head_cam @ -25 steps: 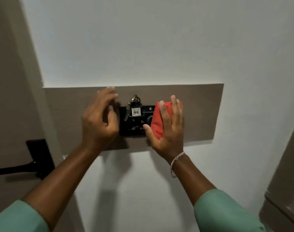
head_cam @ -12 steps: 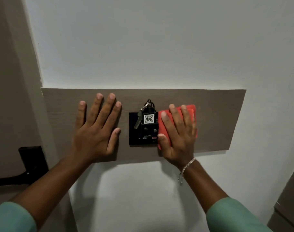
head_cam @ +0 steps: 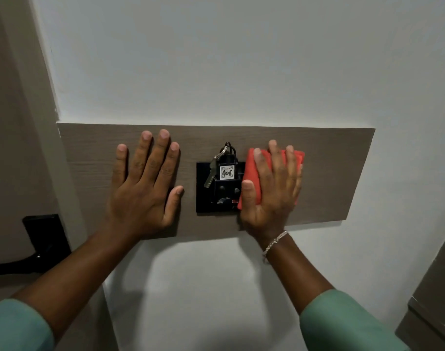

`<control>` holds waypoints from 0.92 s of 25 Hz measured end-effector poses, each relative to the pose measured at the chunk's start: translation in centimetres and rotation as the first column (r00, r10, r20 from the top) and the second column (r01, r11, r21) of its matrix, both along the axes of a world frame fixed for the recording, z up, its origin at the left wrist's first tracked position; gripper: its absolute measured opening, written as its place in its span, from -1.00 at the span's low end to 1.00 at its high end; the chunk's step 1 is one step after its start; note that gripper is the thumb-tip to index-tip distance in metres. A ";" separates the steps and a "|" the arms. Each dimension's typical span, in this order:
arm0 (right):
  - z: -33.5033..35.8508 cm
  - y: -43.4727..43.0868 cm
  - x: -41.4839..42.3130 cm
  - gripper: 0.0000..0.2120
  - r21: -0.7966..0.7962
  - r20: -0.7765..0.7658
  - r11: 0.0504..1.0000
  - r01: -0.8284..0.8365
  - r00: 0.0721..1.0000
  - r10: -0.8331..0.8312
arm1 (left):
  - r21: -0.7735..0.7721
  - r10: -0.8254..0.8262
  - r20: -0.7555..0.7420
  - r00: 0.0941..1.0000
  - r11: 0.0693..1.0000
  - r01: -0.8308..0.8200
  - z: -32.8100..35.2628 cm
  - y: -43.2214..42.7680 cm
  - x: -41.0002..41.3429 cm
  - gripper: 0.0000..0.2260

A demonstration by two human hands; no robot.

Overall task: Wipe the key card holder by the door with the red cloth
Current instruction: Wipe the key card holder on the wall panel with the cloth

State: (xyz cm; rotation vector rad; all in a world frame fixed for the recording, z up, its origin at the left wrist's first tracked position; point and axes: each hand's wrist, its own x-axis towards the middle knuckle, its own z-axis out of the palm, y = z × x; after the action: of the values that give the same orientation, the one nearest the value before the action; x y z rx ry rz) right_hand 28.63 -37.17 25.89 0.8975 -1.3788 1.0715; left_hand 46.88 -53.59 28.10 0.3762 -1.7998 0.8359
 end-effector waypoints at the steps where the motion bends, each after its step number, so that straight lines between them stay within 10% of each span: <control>1: -0.6 0.0 0.1 -0.51 0.031 -0.052 1.000 -0.001 0.999 0.002 | -0.003 0.003 -0.002 1.000 1.000 -0.003 0.0 0.0 0.0 -0.34; 3: -1.4 1.5 -1.4 -0.51 0.133 -0.207 0.990 0.042 0.978 -0.014 | -0.005 -0.001 0.002 1.000 1.000 0.001 0.1 0.2 0.0 -0.34; 7: -0.1 0.3 -0.5 -0.51 -0.067 0.106 0.997 0.027 0.994 -0.020 | 0.009 0.004 0.010 1.000 1.000 -0.004 0.2 0.2 0.1 -0.34; 11: -2.2 1.4 -1.8 -0.51 0.133 -0.213 0.990 0.050 0.977 -0.020 | 0.010 -0.008 0.004 1.000 1.000 0.008 0.2 0.3 0.2 -0.34; 15: -0.7 -0.2 -0.5 -0.51 -0.069 0.118 0.997 0.033 0.993 -0.024 | -0.001 0.011 0.005 1.000 1.000 -0.011 0.2 0.4 0.1 -0.34; 19: -2.6 1.1 -1.2 -0.51 0.113 -0.158 0.993 0.031 0.987 -0.013 | 0.015 0.011 0.010 1.000 1.000 -0.011 0.3 0.5 0.3 -0.34; 23: -0.7 -1.4 1.6 -0.51 -0.165 0.272 0.986 0.038 0.962 0.009 | 0.012 0.004 0.007 1.000 1.000 -0.004 0.1 0.3 0.0 -0.34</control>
State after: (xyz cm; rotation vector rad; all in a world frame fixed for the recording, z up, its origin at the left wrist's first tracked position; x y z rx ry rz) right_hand 30.22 -38.54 25.17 0.6319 -1.4889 1.3164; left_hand 46.83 -53.24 28.23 0.3851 -1.8121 0.8301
